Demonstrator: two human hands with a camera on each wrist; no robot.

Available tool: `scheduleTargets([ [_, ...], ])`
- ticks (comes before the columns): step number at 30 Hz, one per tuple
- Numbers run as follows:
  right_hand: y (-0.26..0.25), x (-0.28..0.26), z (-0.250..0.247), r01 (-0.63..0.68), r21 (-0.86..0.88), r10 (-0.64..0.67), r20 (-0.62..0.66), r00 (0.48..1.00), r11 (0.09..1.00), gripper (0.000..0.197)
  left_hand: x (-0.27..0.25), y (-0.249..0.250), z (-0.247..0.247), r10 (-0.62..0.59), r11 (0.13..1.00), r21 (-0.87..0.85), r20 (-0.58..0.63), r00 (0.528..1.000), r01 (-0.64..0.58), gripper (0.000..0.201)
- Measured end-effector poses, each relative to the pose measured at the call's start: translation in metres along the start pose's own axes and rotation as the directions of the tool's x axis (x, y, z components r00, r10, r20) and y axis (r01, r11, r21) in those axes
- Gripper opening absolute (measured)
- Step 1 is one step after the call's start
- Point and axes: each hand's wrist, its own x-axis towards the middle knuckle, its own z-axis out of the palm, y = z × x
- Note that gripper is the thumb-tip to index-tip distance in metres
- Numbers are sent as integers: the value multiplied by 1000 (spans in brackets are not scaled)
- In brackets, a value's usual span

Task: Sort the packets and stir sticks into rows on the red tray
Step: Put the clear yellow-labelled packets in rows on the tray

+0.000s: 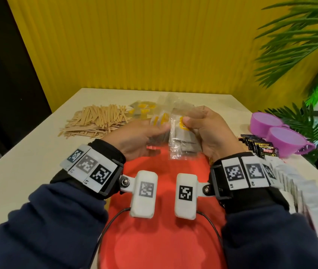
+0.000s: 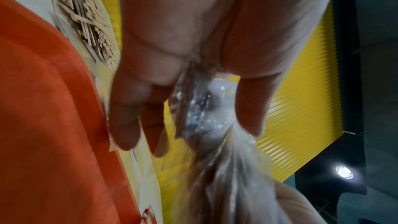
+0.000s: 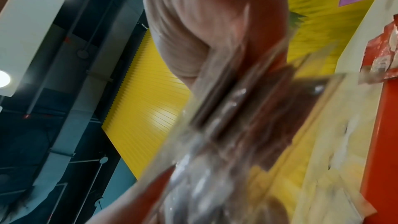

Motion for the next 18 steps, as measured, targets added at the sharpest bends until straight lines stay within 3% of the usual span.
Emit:
scheduleTargets([
  [1, 0, -1, 2, 4, -10, -4, 1, 1000, 1000, 25, 0, -1, -1, -25, 998, 64, 23, 999, 23, 2],
  [6, 5, -2, 11, -66, -60, 71, 74, 995, 996, 37, 5, -6, -8, -51, 973, 224, -31, 998, 56, 22],
  [9, 7, -5, 13, -72, -144, 90, 126, 988, 987, 31, 6, -7, -6, -57, 970, 235, -21, 998, 61, 31],
  [13, 10, -8, 16, -59, -194, 92, 163, 982, 979, 28, 4, -8, 0, 7, 974, 226, 11, 1000, -9, 64],
  [18, 15, -7, 15, -110, -189, 145, 181, 973, 976, 24, 11, -15, -1, -21, 982, 189, -9, 1000, 23, 78],
])
